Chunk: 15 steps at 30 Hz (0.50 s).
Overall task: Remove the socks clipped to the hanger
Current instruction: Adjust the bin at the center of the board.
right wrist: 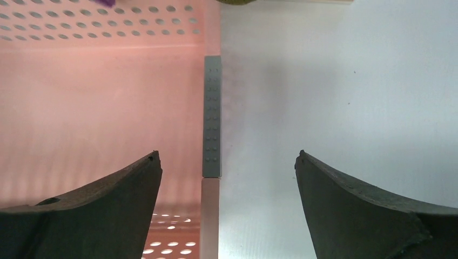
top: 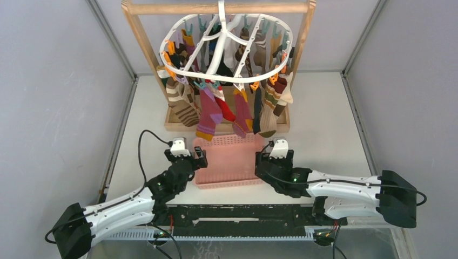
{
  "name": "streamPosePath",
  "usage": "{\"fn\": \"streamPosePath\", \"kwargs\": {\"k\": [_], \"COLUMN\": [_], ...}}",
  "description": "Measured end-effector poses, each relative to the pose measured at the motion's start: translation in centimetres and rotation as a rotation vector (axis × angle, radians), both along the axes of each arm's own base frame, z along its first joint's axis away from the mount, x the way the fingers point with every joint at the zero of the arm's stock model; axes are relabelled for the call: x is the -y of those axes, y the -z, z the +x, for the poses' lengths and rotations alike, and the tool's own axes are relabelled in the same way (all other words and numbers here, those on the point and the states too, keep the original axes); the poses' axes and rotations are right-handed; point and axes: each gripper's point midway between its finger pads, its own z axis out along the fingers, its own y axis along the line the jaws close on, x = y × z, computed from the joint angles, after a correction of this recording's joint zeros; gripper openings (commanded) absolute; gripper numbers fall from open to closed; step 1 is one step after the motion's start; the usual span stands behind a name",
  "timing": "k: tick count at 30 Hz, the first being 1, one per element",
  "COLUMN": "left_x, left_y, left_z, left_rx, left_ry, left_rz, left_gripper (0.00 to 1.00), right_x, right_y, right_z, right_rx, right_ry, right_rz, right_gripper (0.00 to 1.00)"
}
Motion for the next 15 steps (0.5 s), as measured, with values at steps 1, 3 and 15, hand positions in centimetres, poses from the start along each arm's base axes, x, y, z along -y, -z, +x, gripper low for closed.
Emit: {"fn": "streamPosePath", "kwargs": {"k": [1,3,15], "left_x": [-0.2,-0.6,-1.5], "left_y": [0.1,0.3,-2.9], "left_z": [0.0,-0.1,-0.4], "left_rx": [-0.003,-0.008,0.064], "left_ry": [-0.008,-0.019,-0.038], "left_rz": [0.010,0.024,-0.045], "left_gripper": [1.00,1.00,1.00], "right_x": [0.0,-0.1,-0.7], "right_y": [-0.4,-1.2,-7.3], "right_z": [0.0,0.0,-0.4], "right_rx": [0.008,0.023,0.139], "right_ry": [-0.006,-0.015,-0.132], "right_rz": [0.008,0.029,0.181], "right_gripper": [1.00,1.00,0.85]}}
